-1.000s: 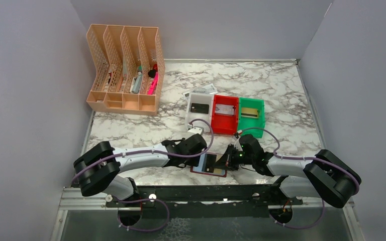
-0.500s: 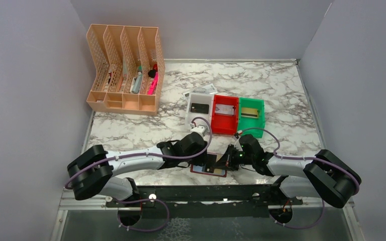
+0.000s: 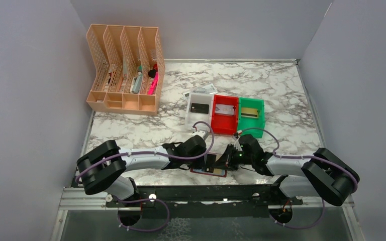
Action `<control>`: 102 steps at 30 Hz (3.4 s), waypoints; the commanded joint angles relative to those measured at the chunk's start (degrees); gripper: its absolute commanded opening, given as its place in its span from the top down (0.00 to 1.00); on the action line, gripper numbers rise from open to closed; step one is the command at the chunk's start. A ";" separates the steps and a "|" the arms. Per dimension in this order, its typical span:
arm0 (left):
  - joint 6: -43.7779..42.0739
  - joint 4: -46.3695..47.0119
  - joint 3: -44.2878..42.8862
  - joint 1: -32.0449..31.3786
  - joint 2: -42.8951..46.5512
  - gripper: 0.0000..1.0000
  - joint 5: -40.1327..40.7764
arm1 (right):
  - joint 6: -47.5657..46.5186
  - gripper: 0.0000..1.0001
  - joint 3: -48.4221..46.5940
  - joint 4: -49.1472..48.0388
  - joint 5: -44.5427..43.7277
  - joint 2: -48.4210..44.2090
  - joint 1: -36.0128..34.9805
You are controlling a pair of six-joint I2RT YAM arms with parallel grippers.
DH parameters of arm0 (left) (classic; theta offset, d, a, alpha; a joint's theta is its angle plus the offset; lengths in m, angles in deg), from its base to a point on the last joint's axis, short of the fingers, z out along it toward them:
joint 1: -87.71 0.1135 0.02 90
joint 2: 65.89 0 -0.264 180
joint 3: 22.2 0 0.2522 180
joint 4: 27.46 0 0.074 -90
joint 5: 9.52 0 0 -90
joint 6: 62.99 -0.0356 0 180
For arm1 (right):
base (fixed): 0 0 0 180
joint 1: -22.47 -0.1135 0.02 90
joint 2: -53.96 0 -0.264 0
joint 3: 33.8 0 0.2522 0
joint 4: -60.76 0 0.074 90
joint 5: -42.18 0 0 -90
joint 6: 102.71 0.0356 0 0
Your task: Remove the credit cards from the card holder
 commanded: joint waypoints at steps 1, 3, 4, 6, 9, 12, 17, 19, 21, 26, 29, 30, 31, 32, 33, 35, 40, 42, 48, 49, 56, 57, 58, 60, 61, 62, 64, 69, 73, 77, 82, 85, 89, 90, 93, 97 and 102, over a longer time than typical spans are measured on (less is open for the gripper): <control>0.09 -0.58 1.85 -0.21 -1.53 0.87 0.05 | 1.62 0.86 0.50 -3.98 -1.24 2.29 0.26; -0.08 -0.73 1.89 -0.21 -1.76 0.88 -0.05 | 2.73 0.82 0.73 -6.26 -1.26 3.49 0.24; -0.16 -0.72 1.94 -0.20 -1.80 0.89 -0.01 | 3.22 0.81 0.84 -7.44 -1.19 4.18 0.24; -0.26 -0.71 1.99 -0.21 -1.76 0.89 0.05 | 3.99 0.80 0.89 -9.67 -1.10 5.62 0.24; -0.26 -0.79 1.99 -0.21 -1.59 0.90 0.19 | 4.94 0.79 0.98 -12.03 -1.00 7.50 0.24; -0.35 -0.88 2.03 -0.20 -1.46 0.90 0.37 | 6.04 0.81 2.05 -13.89 -1.48 7.53 0.24; -0.44 -1.21 2.03 -0.21 -1.39 0.90 0.86 | 6.21 0.80 3.21 -11.37 -3.54 5.02 0.24; -0.44 -1.26 1.99 -0.21 -1.43 0.90 0.90 | 6.17 0.82 3.55 -11.43 -3.59 4.65 0.24; -0.44 -1.10 1.90 -0.21 -1.44 0.90 0.93 | 6.00 0.89 3.98 -13.30 -2.71 4.91 0.24; -0.53 -1.09 1.63 -0.21 -1.21 0.91 1.05 | 5.79 0.98 3.78 -15.24 -1.44 6.48 0.24; -0.25 -1.91 1.53 -0.21 -0.46 0.87 2.44 | 5.11 0.99 3.79 -12.57 -2.74 4.43 0.24; -0.04 -2.46 1.40 -0.21 -0.07 0.86 3.19 | 4.55 0.99 3.68 -10.86 -3.48 3.32 0.24; 0.04 -2.83 1.33 -0.17 0.24 0.84 3.80 | 4.09 0.99 3.52 -8.67 -4.23 1.93 0.24; 0.00 -3.20 1.21 -0.21 0.55 0.84 4.35 | 3.51 0.99 3.33 -6.82 -4.93 0.43 0.26; 0.00 -3.58 1.02 -0.21 0.91 0.83 4.81 | 2.99 0.99 3.20 -4.85 -5.62 -1.10 0.24; -0.07 -4.32 0.61 -0.21 1.50 0.81 5.54 | 1.95 0.99 2.90 -1.25 -7.12 -4.36 0.24; -0.26 -5.24 -0.16 -0.19 3.68 0.77 7.28 | -1.18 0.99 1.25 7.59 -10.32 -13.31 0.24; -0.10 -5.16 -0.03 -0.21 5.20 0.73 8.37 | -2.59 0.99 0.34 10.43 -11.49 -16.10 0.24; -0.66 -6.83 -0.16 -0.21 9.62 0.60 12.51 | -6.56 0.99 -2.58 15.80 -14.12 -20.92 0.24; -0.74 -7.33 -0.16 -0.19 10.50 0.57 13.42 | -7.30 0.99 -3.07 16.18 -14.38 -21.30 0.24; -2.70 -13.62 -0.10 1.55 16.99 0.32 20.68 | -14.60 0.99 -8.64 17.87 -16.58 -21.65 0.24; -3.14 -14.47 -0.03 2.31 18.12 0.29 21.06 | -16.36 0.99 -9.64 17.93 -17.04 -21.61 0.24; -3.54 -15.22 0.07 3.31 19.25 0.27 21.24 | -17.65 0.99 -10.66 17.89 -17.48 -21.52 0.24; -4.21 -16.19 0.53 5.96 21.87 0.22 20.83 | -21.01 0.99 -12.75 17.64 -18.49 -20.95 0.24; -4.53 -16.60 0.83 7.96 23.14 0.21 20.01 | -22.85 0.99 -13.81 17.38 -19.12 -20.66 0.24; -5.03 -16.84 1.21 10.12 24.43 0.19 18.46 | -24.40 0.99 -14.91 17.25 -19.91 -20.09 0.24; -6.25 -17.65 1.47 16.10 26.32 0.18 15.19 | -27.32 0.99 -17.40 17.16 -21.97 -18.71 0.24; -9.93 -22.91 -1.70 23.46 28.43 0.12 12.99 | -35.15 0.99 -24.73 17.69 -25.81 -12.58 0.24; -14.01 -27.41 -5.57 25.09 28.45 0.06 15.12 | -41.36 0.99 -33.07 20.02 -27.79 -4.33 0.24; -17.61 -28.73 -5.85 25.18 30.29 0.02 18.63 | -45.17 0.99 -40.66 22.91 -29.86 3.30 0.24; -18.58 -28.53 -4.28 25.19 32.29 0.01 20.68 | -52.20 0.99 -48.58 24.61 -32.64 12.18 0.19; -18.78 -27.53 -4.08 25.19 32.10 0.01 21.19 | -58.74 0.99 -53.03 25.97 -33.70 17.56 0.15; -19.80 -27.91 -4.89 25.19 31.56 0.01 22.86 | -66.43 0.99 -57.48 26.01 -34.59 23.38 0.15; -19.78 -27.98 -4.91 25.13 31.64 0.01 22.85 | -68.38 0.99 -58.17 25.88 -34.92 24.57 0.15; -19.86 -27.98 -5.00 25.19 32.52 0.01 23.29 | -74.08 0.99 -59.26 24.27 -36.76 27.31 0.02; -19.78 -28.02 -4.78 25.32 34.42 0.01 24.73 | -82.97 0.99 -60.73 23.77 -38.27 31.29 -0.93; -19.60 -28.00 -4.38 25.37 36.77 0.01 25.42 | -90.98 0.98 -63.74 23.86 -41.19 36.50 -1.71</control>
